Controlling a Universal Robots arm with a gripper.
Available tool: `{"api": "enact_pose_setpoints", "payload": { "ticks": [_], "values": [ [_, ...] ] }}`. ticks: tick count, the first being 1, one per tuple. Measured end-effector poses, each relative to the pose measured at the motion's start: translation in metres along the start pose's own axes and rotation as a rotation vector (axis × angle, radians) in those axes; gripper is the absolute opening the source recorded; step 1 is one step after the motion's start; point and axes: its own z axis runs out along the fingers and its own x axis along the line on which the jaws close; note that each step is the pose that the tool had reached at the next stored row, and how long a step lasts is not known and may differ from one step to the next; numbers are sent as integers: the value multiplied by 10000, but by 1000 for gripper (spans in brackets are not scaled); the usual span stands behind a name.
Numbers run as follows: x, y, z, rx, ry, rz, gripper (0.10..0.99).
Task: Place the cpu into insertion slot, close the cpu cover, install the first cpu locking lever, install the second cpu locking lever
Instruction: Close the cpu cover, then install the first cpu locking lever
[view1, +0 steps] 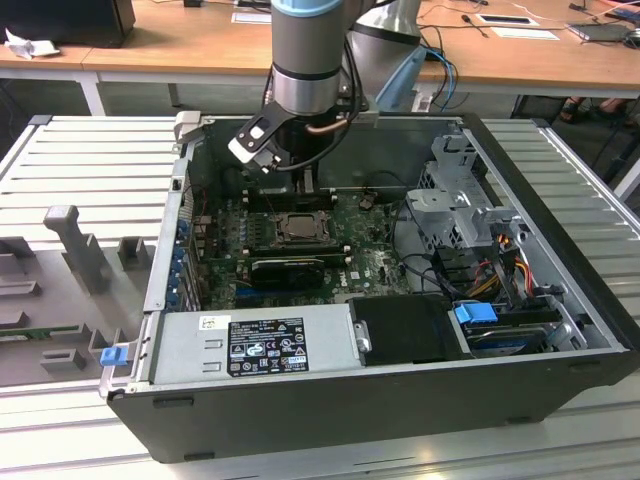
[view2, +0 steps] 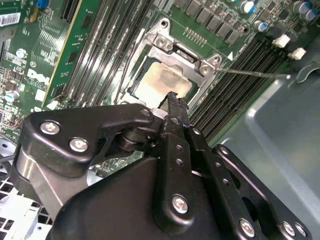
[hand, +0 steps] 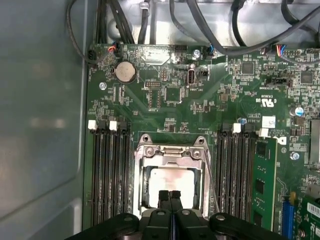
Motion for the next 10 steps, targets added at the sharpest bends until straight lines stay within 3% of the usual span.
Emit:
{"api": "enact_pose_setpoints", "payload": {
  "ticks": [10],
  "values": [
    [0,-29,-8,2,-3,-1,106]
  ]
}}
